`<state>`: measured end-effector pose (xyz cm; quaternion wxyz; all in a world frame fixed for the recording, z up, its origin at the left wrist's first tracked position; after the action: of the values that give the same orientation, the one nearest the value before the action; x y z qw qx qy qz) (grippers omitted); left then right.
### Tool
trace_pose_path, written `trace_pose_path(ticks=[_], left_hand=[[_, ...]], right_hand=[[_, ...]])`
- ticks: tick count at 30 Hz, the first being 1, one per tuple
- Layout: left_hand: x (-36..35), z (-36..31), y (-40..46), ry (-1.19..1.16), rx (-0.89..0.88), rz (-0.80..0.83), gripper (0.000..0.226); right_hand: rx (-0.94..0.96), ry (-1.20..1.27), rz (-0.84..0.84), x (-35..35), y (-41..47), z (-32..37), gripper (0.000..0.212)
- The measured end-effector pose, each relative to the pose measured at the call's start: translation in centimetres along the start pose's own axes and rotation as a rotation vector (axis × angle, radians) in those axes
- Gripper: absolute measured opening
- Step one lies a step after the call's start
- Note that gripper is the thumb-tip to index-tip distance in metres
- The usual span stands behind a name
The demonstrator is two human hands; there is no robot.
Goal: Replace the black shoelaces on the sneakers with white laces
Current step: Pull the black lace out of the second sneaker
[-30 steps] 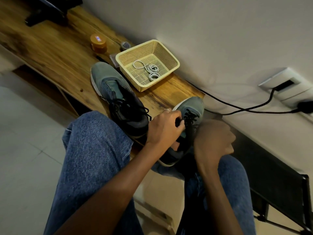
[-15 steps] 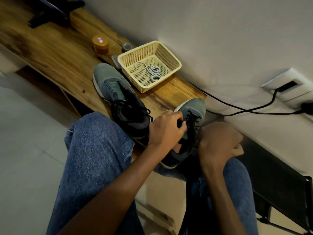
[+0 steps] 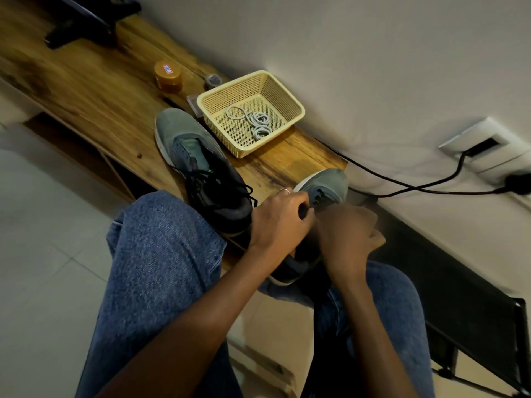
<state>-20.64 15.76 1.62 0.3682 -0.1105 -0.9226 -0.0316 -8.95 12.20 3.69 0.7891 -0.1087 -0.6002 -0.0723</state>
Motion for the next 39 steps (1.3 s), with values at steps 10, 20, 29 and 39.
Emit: trace_pose_path(ticks=[10,20,29,39], left_hand=[[0.3,-0.3,-0.3,-0.038,0.039,0.041,0.017],[-0.4,0.2,0.0,-0.179,0.038,0.127,0.012],[-0.3,0.3,0.2,-0.164,0.028,0.081,0.011],[-0.9,-0.1,0.0,-0.066,-0.022,0.135,0.023]], right_hand=[[-0.108,0.226,-0.353,0.9,-2.2,-1.1,0.001],[-0.043,0.041,0.029,-0.2,-0.6,-0.4,0.016],[-0.043,0.247,-0.103,-1.1,-1.4,-1.4,0.005],[-0.13,0.56,-0.196,0.0,-2.0,-4.7,0.011]])
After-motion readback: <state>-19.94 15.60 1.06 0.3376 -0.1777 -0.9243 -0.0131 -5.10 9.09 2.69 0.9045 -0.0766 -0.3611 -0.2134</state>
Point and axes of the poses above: each hand's wrist, its own y-axis towards the middle knuckle, its own x-axis out of the back of the hand, z = x × y, the point moved 4 cm from there along y, towards the middle knuckle, and after that the axes turned 10 degrees about z, right-handed, at the moved point
